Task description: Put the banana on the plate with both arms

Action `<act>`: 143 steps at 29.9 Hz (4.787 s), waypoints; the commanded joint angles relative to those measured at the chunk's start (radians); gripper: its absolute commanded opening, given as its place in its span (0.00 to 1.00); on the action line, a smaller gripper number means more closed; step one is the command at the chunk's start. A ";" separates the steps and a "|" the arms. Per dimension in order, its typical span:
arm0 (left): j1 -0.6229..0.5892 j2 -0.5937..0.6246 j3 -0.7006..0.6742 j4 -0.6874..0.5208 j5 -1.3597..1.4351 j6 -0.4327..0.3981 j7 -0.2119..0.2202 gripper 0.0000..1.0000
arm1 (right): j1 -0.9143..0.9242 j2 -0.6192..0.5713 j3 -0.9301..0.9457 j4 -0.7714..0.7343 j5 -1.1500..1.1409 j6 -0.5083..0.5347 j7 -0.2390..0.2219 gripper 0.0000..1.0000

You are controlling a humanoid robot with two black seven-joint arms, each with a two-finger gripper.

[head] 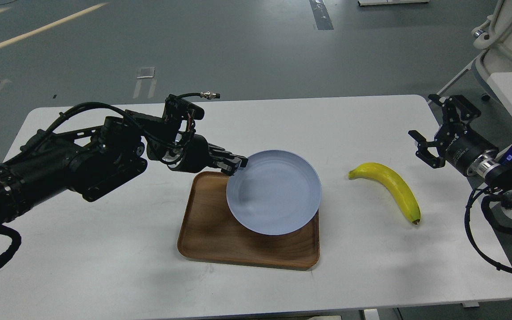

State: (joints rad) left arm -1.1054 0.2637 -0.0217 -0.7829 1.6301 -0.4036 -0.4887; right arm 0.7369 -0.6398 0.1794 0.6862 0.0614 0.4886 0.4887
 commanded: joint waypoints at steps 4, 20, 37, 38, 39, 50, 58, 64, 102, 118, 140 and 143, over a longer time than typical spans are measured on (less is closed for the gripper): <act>-0.001 -0.038 0.085 0.031 -0.013 0.005 0.000 0.00 | 0.004 0.000 0.000 -0.001 0.000 0.000 0.000 1.00; 0.012 -0.109 0.083 0.100 -0.021 0.012 0.000 1.00 | 0.002 0.000 0.000 -0.002 0.000 0.000 0.000 1.00; 0.016 0.205 -0.076 0.117 -1.462 0.016 0.000 1.00 | -0.007 -0.006 0.000 0.003 0.000 0.000 0.000 1.00; 0.036 0.227 -0.089 0.114 -1.495 0.002 0.000 1.00 | -0.008 -0.006 0.000 0.003 0.000 0.000 0.000 1.00; 0.077 0.265 -0.121 0.111 -1.535 -0.051 0.000 1.00 | -0.008 -0.006 0.000 0.003 -0.002 0.000 0.000 1.00; 0.384 0.289 -0.466 0.128 -1.567 -0.085 0.000 1.00 | 0.065 -0.112 -0.031 0.021 -0.518 0.000 0.000 1.00; 0.384 0.266 -0.471 0.123 -1.563 -0.085 0.000 1.00 | 0.248 -0.173 -0.063 0.098 -1.138 0.000 0.000 1.00; 0.384 0.265 -0.471 0.117 -1.553 -0.085 0.000 1.00 | 0.341 -0.100 -0.262 0.135 -1.417 0.000 0.000 1.00; 0.383 0.262 -0.471 0.113 -1.556 -0.085 0.000 1.00 | 0.647 0.074 -0.560 0.185 -1.437 -0.015 0.000 0.00; 0.377 0.264 -0.469 0.113 -1.556 -0.085 0.000 1.00 | 0.684 0.494 -0.702 0.127 -1.295 0.000 0.000 0.00; 0.374 0.267 -0.469 0.113 -1.555 -0.085 0.000 1.00 | 0.673 0.326 -0.492 0.107 -1.016 0.000 0.000 1.00; 0.375 0.267 -0.469 0.113 -1.555 -0.085 0.000 1.00 | 0.635 0.212 -0.395 0.093 -0.823 0.000 0.000 1.00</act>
State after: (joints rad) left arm -0.7333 0.5308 -0.4913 -0.6705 0.0746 -0.4887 -0.4889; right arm 1.4060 -0.3272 -0.3085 0.7924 -0.9364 0.4888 0.4886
